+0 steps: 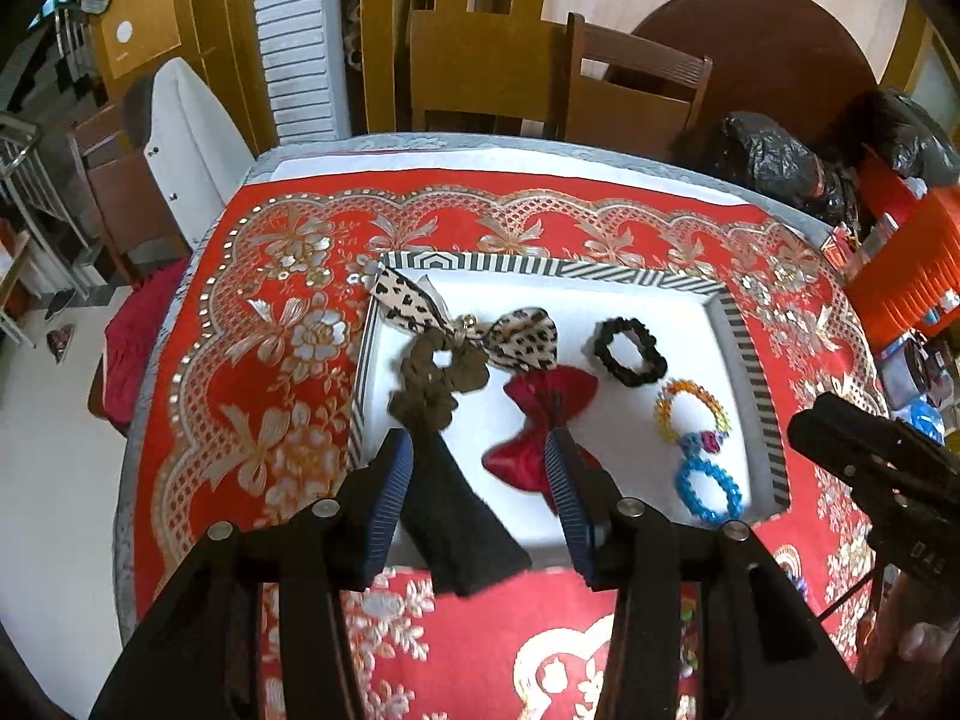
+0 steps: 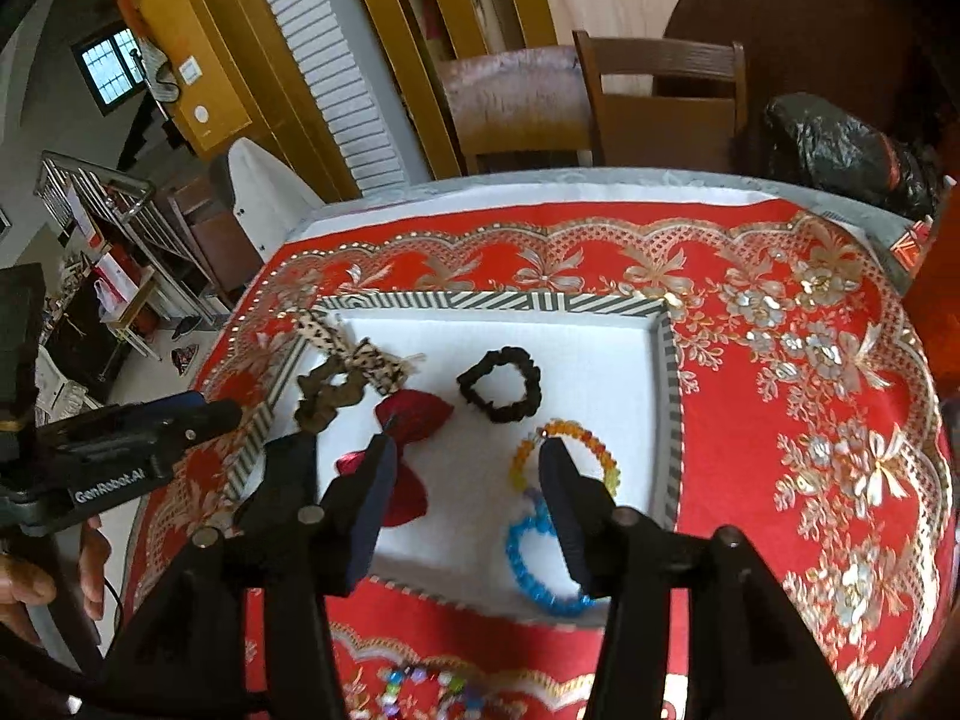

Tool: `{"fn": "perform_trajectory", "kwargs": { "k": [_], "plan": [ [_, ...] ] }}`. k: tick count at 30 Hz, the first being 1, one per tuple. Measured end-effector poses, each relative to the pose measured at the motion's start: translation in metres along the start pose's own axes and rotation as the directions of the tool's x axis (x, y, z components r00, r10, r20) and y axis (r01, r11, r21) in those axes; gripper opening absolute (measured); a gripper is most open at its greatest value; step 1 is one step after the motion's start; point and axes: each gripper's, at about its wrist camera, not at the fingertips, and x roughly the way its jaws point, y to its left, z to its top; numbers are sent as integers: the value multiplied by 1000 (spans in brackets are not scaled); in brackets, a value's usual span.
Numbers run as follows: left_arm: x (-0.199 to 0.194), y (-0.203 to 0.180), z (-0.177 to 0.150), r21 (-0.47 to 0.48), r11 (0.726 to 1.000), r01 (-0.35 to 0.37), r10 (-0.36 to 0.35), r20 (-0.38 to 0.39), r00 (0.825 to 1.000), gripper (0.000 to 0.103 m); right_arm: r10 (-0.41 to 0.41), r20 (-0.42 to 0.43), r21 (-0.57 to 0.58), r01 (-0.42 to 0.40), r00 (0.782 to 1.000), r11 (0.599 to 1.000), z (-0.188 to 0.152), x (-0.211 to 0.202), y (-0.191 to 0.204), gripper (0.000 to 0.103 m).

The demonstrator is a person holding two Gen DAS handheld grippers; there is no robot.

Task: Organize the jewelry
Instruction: 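Withdraw both open tools from the tray toward the remaining bracelets, then move the left tool to the multicolour bracelet while the right approaches the grey bracelet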

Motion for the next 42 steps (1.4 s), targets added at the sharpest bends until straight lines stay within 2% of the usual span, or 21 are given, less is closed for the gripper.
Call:
{"fn": "perform_trajectory", "kwargs": {
  "k": [8,15,28,42],
  "plan": [
    [-31,-14,-31,32,999,-10,9,38,999,33,-11,52,-29,12,999,999,-26,-47,15,59],
    [-45,-19,-53,50,999,-6,4,44,999,33,-46,66,-43,49,997,998,-52,-71,21,59],
    [-60,-30,-85,96,995,-5,1,45,999,33,-80,52,-21,81,995,997,-91,-85,22,60],
    [-66,-36,-104,116,993,14,-18,36,999,33,-117,52,20,117,992,993,-117,-103,9,60]
  ]
}}
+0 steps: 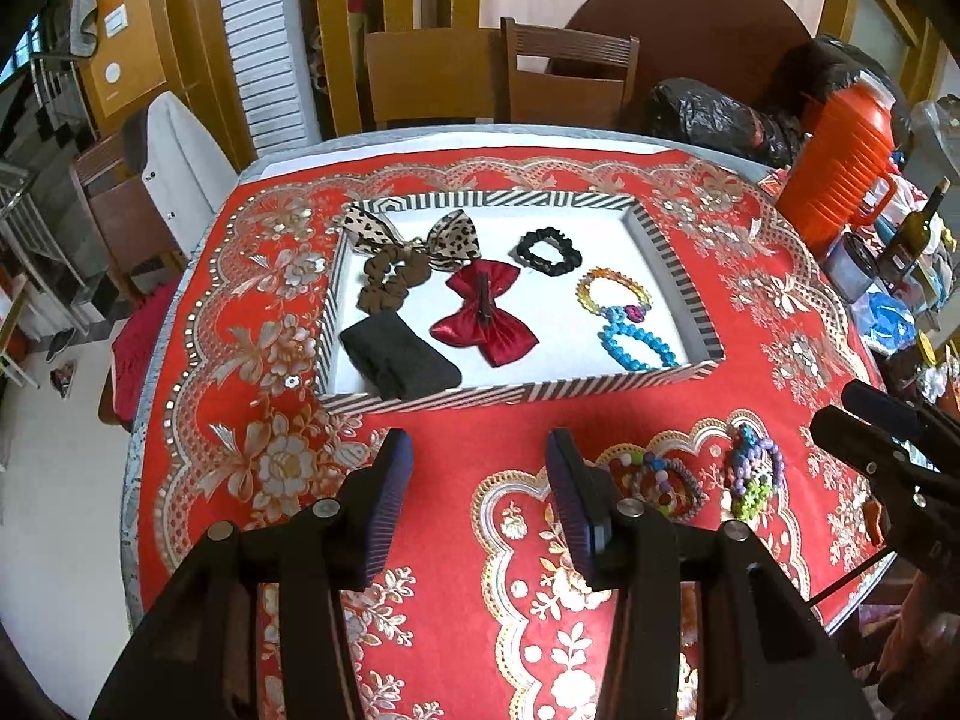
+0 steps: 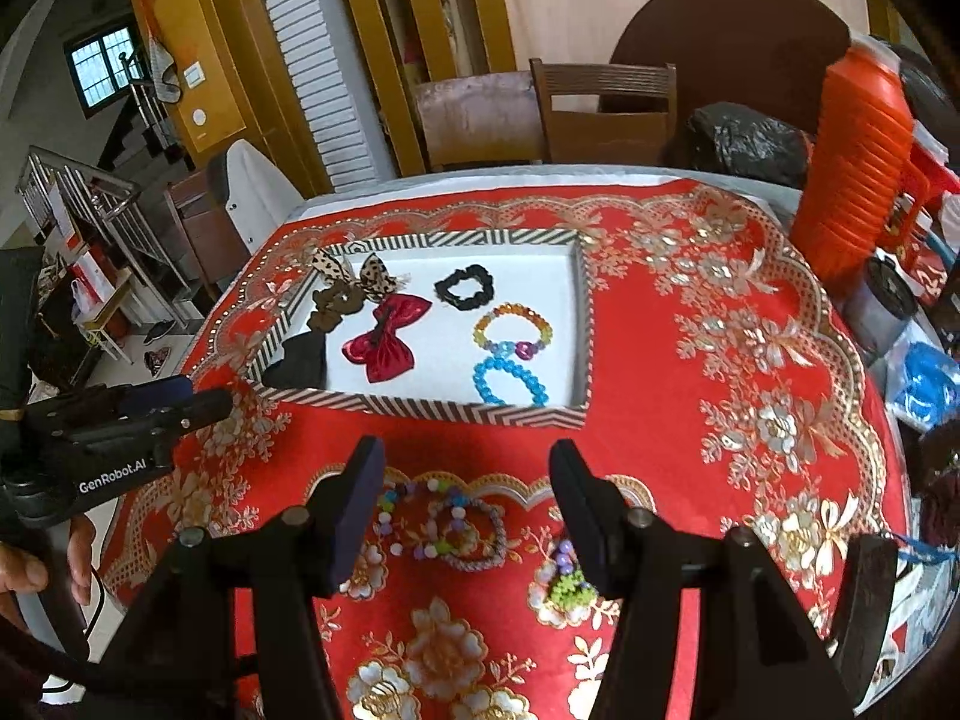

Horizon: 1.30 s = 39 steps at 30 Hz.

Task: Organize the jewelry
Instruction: 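Move the left tool to the multicolour bracelet while the right approaches the grey bracelet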

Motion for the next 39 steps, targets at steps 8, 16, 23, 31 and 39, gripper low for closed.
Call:
{"fn": "perform_trajectory", "kwargs": {
  "k": [8,16,23,31,39],
  "plan": [
    [5,-3,-4,-5,998,56,-56,-25,998,33,-41,-14,42,41,999,998,-13,-5,-23,60],
    [25,-20,-11,19,992,128,-125,-98,987,33,-68,-63,83,73,996,994,-34,1,-50,60],
    [53,-39,-21,43,981,187,-176,-189,966,33,-37,-96,73,44,995,996,-45,9,-56,60],
    [85,-52,-32,58,973,223,-200,-264,943,34,-6,-129,44,12,992,999,-47,18,-51,60],
    [115,-57,-36,43,980,196,-173,-316,933,34,22,-166,34,-17,986,999,-45,30,-51,60]
  ]
}}
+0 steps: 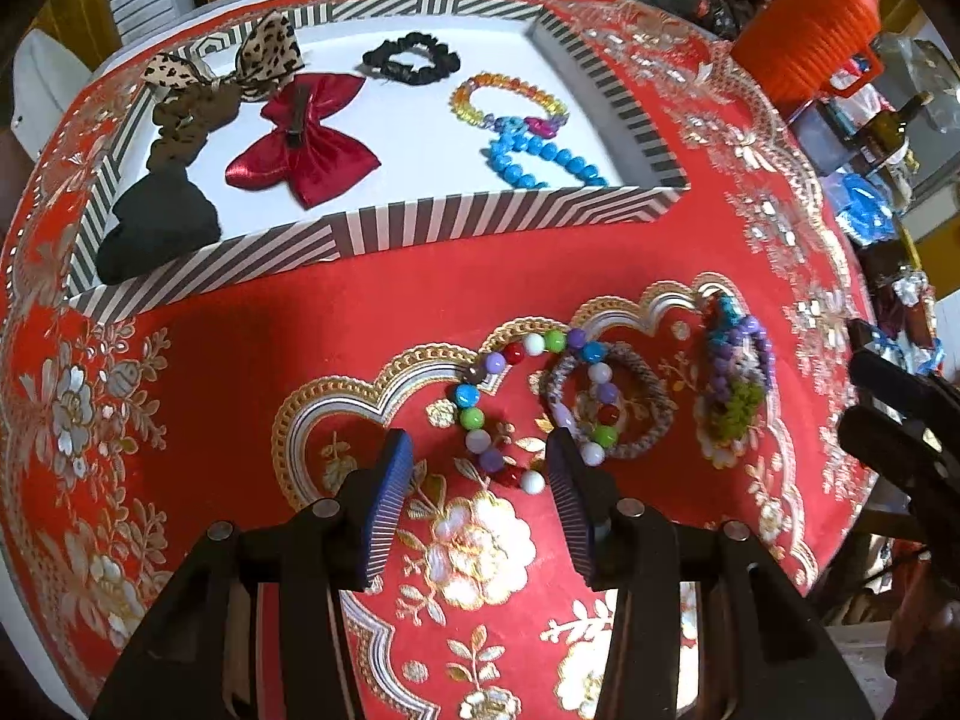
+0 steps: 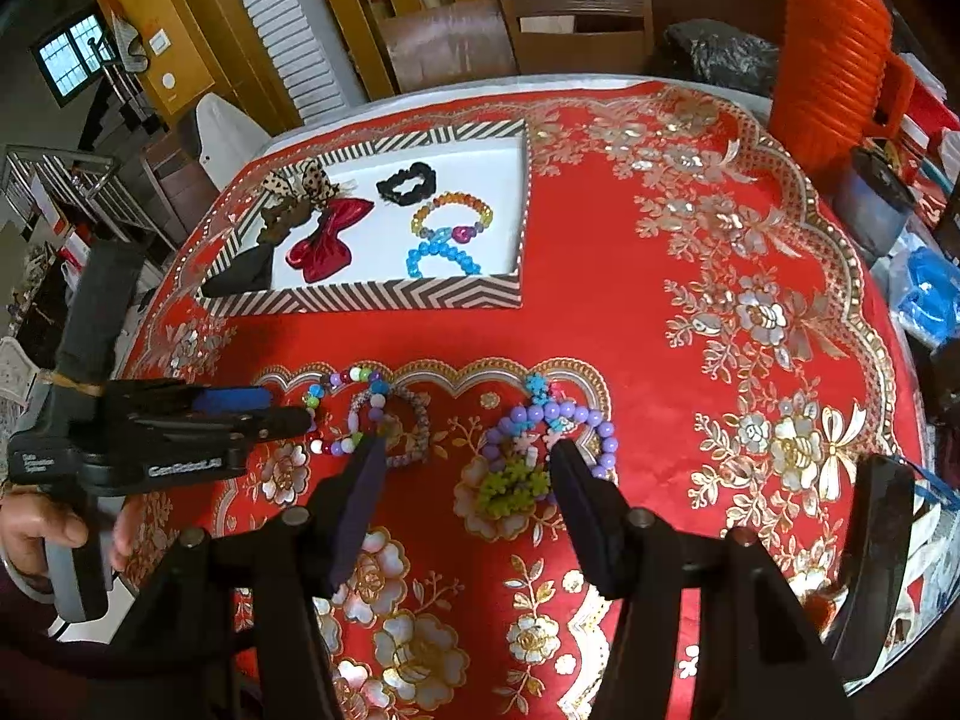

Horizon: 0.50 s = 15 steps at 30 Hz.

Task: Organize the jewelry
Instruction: 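Move the left tool to the multicolour bracelet while the right approaches the grey bracelet, then grasp the multicolour bead bracelet with the left tool while the right grasps the grey bracelet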

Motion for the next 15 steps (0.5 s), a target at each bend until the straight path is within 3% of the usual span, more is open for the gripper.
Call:
{"fn": "perform_trajectory", "kwargs": {
  "k": [8,9,10,11,12,15],
  "plan": [
    [14,-3,4,9,999,-42,42,-10,999,34,20,-17,-22,-20,1000,1000,7,5,1,60],
    [14,-3,4,10,999,-44,44,-4,999,30,24,-22,-25,-24,999,999,8,7,2,60],
    [13,-3,4,10,999,-43,43,2,999,12,25,-25,-27,-26,999,999,8,8,2,60],
    [14,-3,5,13,999,-52,52,2,999,4,28,-28,-30,-29,999,999,9,10,2,60],
    [15,-1,5,17,998,-66,66,4,998,0,32,-30,-34,-33,999,999,9,12,4,60],
    [13,6,6,-7,999,-34,34,-5,999,0,46,-38,-51,-48,998,998,12,18,9,59]
  ]
}}
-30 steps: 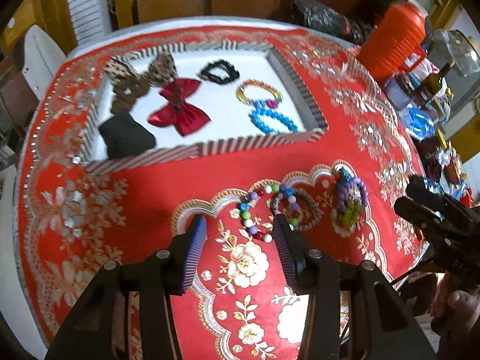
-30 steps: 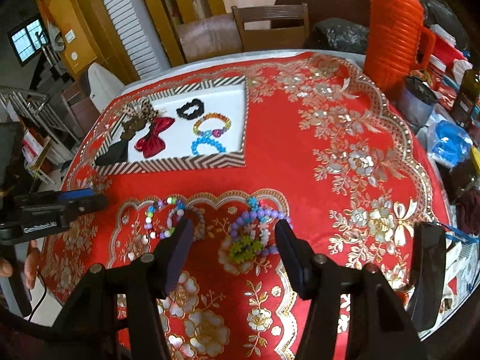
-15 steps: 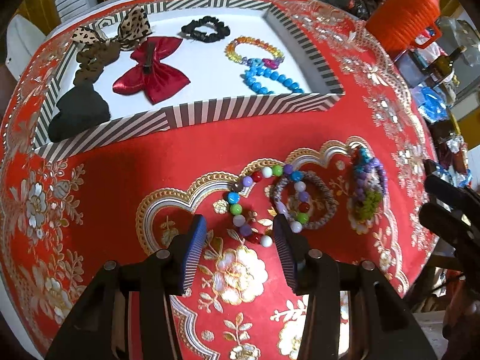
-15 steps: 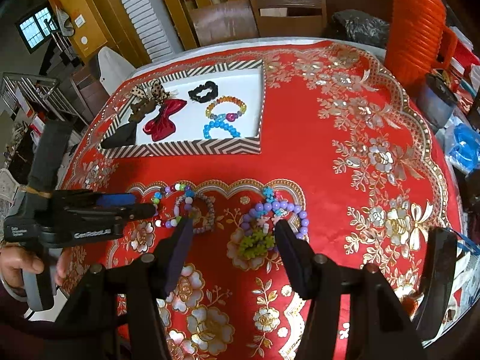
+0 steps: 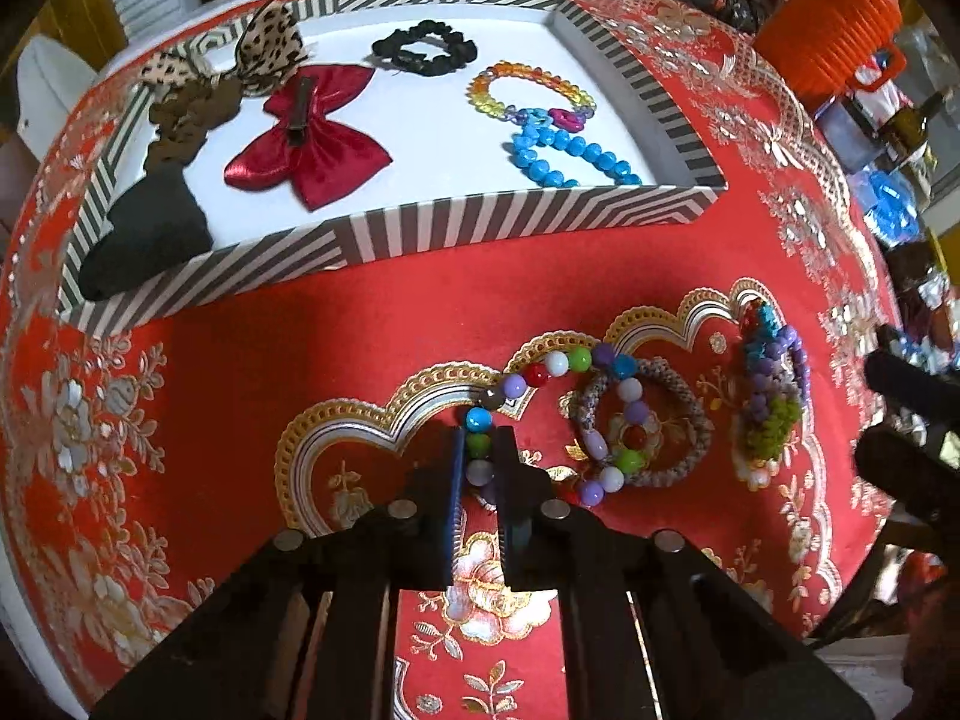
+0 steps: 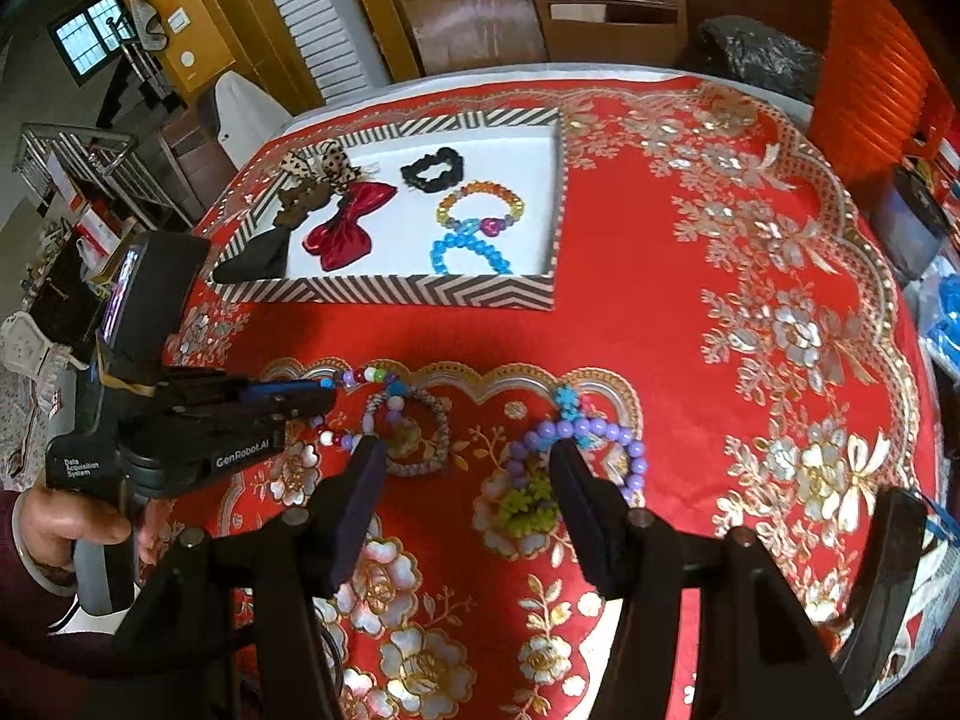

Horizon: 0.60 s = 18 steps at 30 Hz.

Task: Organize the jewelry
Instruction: 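Grasp the multicolour bead bracelet with the left tool while the right grasps the grey bracelet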

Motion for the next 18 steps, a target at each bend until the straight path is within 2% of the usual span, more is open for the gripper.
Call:
{"fn": "perform_trajectory", "kwargs": {
  "k": [4,6,8,13,15,18],
  "plan": [
    [-11,11,-1,-19,1000,12,-12,19,1000,0,10,-24,-60,-11,1000,998,5,17,14,55],
    [-17,16,0,-29,999,13,-12,35,999,0,11,-49,-85,-15,999,996,7,29,19,46],
    [-22,21,0,-39,999,16,-14,41,999,0,7,-76,-105,-15,997,994,9,44,24,42],
    [-26,26,-4,-59,998,13,-11,45,999,0,-10,-122,-149,-9,992,989,10,71,32,37],
    [-28,29,-4,-65,998,10,-7,48,999,0,-29,-126,-170,8,992,985,11,77,34,32],
    [-29,32,-4,-79,997,14,-10,48,999,0,-38,-129,-166,16,991,986,15,84,33,31]
  ]
}}
